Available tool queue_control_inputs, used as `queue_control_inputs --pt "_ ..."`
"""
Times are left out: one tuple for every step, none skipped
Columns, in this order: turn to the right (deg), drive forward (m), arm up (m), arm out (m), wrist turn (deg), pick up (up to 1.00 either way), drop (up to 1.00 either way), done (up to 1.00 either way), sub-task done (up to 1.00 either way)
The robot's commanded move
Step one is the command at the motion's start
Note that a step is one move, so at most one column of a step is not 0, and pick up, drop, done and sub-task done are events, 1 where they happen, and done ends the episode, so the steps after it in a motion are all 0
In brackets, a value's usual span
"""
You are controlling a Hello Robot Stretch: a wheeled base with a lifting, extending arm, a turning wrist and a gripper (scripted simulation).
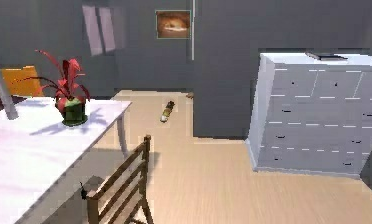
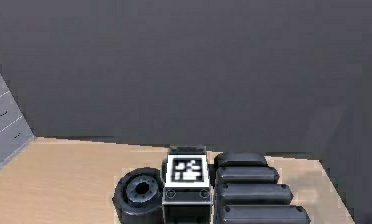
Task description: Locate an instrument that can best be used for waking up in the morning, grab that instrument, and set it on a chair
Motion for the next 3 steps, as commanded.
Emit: queue_control_inputs --pt "0.0 1.0 0.0 0.0 0.0 0.0 0.0 0.0 0.0" --pt "-42.0 0.0 0.0 0.0 0.0 0.0 0.0 0.0 0.0" --pt "0.0 0.4 0.0 0.0 0.0 0.0 0.0 0.0 0.0"
